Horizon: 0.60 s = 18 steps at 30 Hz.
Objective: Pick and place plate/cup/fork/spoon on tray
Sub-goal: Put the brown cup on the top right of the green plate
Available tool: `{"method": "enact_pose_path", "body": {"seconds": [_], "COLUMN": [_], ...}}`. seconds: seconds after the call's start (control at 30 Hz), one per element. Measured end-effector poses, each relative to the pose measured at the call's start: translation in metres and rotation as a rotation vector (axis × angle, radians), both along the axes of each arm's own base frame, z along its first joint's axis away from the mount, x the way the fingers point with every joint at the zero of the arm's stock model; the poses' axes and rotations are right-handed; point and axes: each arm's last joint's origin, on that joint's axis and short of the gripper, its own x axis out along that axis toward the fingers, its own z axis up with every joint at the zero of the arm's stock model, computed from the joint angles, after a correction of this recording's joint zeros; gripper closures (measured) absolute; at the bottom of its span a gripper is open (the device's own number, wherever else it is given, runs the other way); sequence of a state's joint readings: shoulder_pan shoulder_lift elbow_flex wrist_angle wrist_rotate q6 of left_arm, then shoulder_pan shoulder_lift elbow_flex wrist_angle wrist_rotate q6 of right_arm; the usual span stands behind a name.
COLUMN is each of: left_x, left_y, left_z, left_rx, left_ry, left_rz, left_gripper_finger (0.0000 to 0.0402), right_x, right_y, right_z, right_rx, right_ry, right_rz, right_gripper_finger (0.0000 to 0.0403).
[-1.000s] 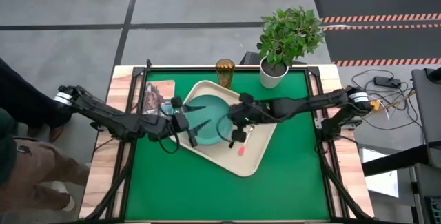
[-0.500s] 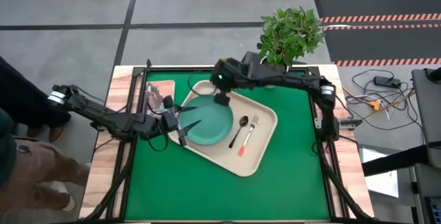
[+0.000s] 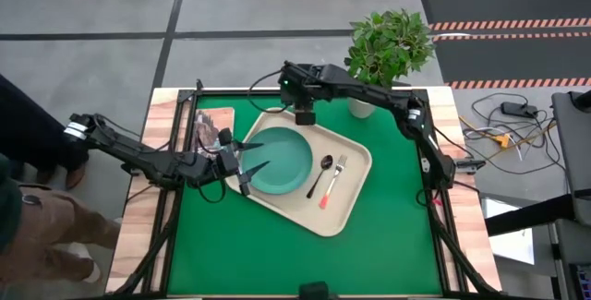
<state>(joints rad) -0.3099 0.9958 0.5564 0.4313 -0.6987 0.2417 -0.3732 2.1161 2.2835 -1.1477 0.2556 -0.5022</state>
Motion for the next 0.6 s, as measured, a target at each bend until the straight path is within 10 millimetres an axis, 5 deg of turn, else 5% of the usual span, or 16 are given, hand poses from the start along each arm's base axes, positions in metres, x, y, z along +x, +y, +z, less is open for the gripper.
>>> {"method": "enact_pose_path", "body": {"seconds": [0.3, 0.6], "left_x": [0.000, 0.000], "left_y": [0.000, 0.000], "left_z": [0.000, 0.000], "left_rx": [0.000, 0.000], "left_ry": [0.000, -0.001], "left_rz": [0.000, 0.000], "left_gripper_finger": [0.0182, 0.0182], "right_x": [-0.004, 0.001], "right_y": [-0.016, -0.025], "right_z": [-0.008, -0.031], "right_rx": [0.057, 0.107], "right_ry": [-0.005, 0.025], "right_rz": [-0.024, -0.052], "right_gripper_finger": [0.0239, 0.0261]}}
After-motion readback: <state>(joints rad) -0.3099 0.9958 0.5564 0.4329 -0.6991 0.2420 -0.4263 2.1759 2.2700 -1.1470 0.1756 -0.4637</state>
